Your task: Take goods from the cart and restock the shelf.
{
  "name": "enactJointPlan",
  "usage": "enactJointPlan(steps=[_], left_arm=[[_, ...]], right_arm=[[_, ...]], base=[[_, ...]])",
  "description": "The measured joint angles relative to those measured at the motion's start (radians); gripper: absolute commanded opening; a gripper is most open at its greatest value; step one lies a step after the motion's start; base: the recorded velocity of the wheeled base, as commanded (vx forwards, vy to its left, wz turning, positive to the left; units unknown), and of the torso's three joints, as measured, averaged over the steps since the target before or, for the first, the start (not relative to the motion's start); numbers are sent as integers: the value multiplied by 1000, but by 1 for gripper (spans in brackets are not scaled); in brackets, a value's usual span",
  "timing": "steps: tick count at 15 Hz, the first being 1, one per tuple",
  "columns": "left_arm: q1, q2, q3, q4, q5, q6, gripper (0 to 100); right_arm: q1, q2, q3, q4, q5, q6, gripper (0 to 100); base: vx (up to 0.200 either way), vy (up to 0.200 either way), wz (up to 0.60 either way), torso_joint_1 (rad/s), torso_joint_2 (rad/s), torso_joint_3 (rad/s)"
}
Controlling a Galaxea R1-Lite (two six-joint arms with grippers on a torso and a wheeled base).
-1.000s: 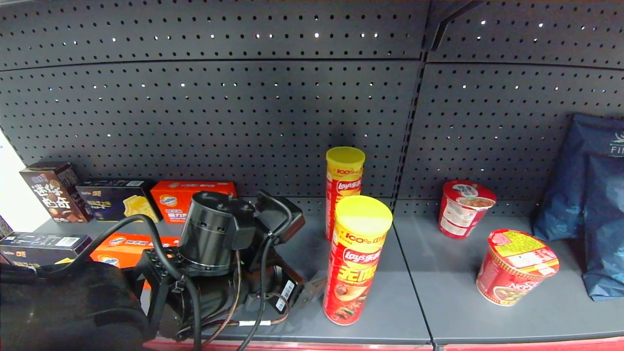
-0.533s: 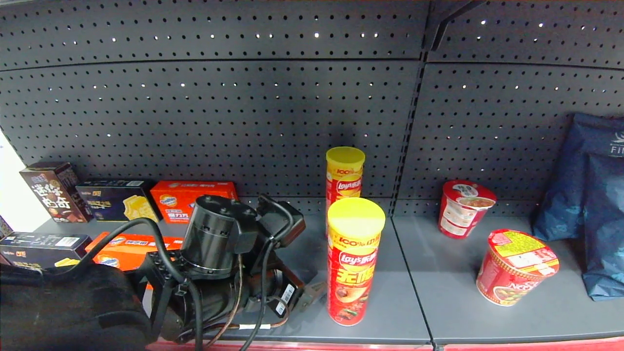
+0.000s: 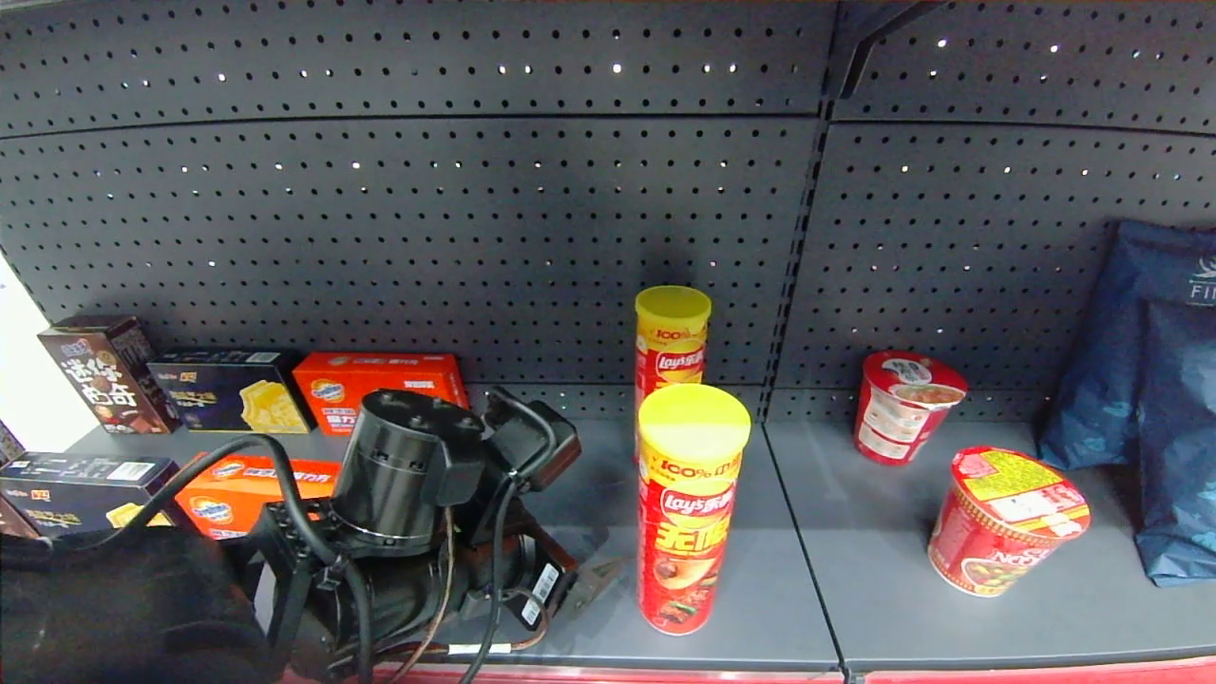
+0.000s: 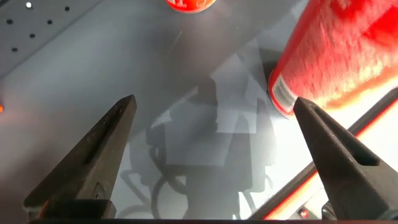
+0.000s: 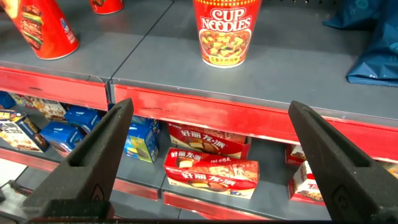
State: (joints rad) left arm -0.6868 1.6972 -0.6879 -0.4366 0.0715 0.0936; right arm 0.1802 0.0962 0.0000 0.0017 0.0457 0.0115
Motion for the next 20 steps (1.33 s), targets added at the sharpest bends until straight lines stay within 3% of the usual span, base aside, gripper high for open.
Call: enactJointPlan(steps=[3,7,9,12,14,16,20], left_arm=[[27,-74,13,-18,41,2,100],[94,-171,-10,-150,120,7,100],[123,-255,10,-161,165,8,100],[160,-402,90,-164,262,8,100],[183,-562,179,-155,371,8,100],[203,-752,268,-91,480,9,100],[234,-1193,366,314,607,11,100]], right_arm=[[1,0,0,0,1,-1,100],[21,2,-1,1,1,0,100],[20,1,0,1,2,-1,100],[20,1,0,1,1,-1,100],[20,2,0,1,1,-1,100],[23,3,0,1,1,-1,100],[29,3,-1,1,1,-1,100]], base=[[0,0,0,0,0,0],[0,0,0,0,0,0],[0,0,0,0,0,0],[0,0,0,0,0,0],[0,0,0,0,0,0],[0,0,0,0,0,0],[0,0,0,0,0,0]])
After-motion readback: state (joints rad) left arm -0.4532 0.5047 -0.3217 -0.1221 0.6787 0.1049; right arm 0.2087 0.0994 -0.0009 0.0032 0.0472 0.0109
